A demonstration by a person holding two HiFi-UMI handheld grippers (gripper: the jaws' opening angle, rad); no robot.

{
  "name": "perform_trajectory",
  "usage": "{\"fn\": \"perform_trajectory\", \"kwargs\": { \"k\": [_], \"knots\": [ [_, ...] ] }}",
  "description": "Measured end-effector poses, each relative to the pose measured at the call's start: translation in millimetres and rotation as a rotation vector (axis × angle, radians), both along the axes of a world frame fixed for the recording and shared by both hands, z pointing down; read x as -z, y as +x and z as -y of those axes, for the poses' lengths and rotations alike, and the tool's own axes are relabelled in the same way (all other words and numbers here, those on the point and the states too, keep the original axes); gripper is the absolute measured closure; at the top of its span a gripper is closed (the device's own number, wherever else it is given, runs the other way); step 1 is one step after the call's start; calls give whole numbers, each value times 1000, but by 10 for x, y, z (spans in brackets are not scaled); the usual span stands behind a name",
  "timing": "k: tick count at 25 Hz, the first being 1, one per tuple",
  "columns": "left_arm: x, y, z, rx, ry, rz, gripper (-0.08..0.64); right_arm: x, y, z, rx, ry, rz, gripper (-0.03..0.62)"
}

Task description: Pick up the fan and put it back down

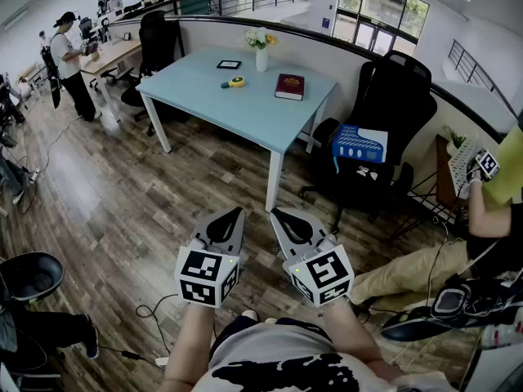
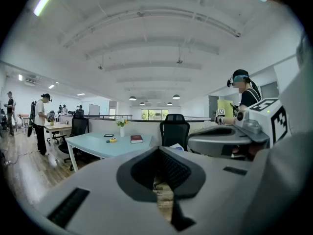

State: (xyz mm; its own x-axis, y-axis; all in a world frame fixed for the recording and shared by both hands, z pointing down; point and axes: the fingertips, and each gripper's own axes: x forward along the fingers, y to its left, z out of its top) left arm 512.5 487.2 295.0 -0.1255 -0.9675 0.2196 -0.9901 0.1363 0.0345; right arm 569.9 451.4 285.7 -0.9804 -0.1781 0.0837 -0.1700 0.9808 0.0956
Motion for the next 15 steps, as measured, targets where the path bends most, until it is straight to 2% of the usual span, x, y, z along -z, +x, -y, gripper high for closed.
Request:
{"fn": "perform_trajectory", "kwargs": {
  "k": [12,15],
  "knots": [
    [-14,-39,-21,-5,-26,44,549,-51,-115,-31,-2,-27,-10,589],
    [14,31,-59,-70,-1,65,549,-5,-135,-112,25,-40,19,588]
  ]
}}
